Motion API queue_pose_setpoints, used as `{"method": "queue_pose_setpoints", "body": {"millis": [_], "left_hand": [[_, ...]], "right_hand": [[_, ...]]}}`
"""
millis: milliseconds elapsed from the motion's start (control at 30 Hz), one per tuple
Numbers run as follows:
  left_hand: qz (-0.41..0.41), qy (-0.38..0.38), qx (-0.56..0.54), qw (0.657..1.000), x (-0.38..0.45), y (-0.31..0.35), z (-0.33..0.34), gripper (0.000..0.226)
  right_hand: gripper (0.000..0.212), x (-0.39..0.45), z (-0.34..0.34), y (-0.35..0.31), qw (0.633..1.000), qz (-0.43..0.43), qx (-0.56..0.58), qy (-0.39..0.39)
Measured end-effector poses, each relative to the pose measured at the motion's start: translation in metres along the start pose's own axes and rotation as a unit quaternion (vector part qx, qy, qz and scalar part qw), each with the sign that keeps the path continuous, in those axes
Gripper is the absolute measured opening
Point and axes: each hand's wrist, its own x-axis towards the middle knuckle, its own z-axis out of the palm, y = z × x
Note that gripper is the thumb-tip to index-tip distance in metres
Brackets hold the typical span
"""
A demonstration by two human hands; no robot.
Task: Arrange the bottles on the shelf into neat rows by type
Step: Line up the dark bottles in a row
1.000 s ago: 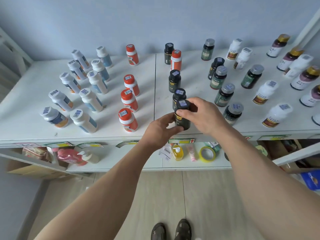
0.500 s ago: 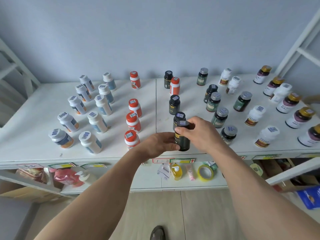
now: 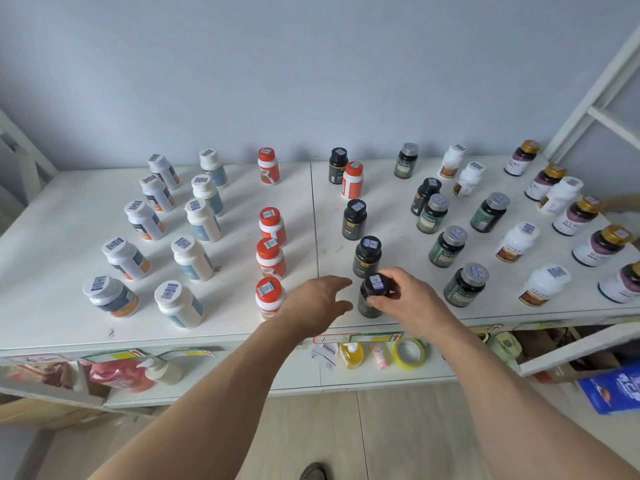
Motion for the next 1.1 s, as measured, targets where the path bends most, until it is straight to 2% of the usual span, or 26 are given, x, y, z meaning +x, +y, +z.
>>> {"method": "queue_pose_setpoints", "body": {"millis": [133,267,333,467,533,667,767,867,1100], "left_hand": [[-0.030,0.032,-0.032,0.999,0.007,-0.001,0.003,0.048],[-0.075,0.057,-0.087,0.992,0.019,-0.001,0.002,0.049],[-0.095,0.071,-0.105,0.987,0.026,0.000,0.001,0.050],[-0.119,0.067,-0.126,0.982,0.043,0.003,-0.003,0.054],[-0.128,0.058,-0.150,0.979,0.051,0.004,-0.007,0.056],[-0.126,0.010,-0.171,0.977,0.062,0.007,-0.010,0.063],[-0.124,-0.012,-0.203,0.971,0.068,0.008,-0.011,0.058],[-0.117,-0.044,-0.246,0.961,0.075,0.008,-0.018,0.050],[-0.098,-0.090,-0.320,0.938,0.081,0.004,-0.031,0.043]], "right_hand": [[0.062,0.004,-0.001,0.009,0.999,0.006,0.031,-0.017],[0.070,0.031,-0.024,0.003,0.996,-0.038,0.057,0.049],[0.068,0.052,-0.033,0.000,0.998,-0.049,0.032,0.035],[0.071,0.087,-0.033,-0.002,0.996,-0.046,-0.040,-0.064],[0.067,0.099,-0.031,-0.003,0.994,-0.054,-0.049,-0.087],[0.054,0.108,-0.034,-0.005,0.995,-0.063,-0.035,-0.074],[0.052,0.109,-0.042,-0.016,0.996,-0.067,-0.016,-0.056],[0.041,0.110,-0.046,-0.027,0.997,-0.068,0.004,-0.034],[0.048,0.108,-0.048,-0.042,0.999,-0.051,-0.018,0.007]]}}
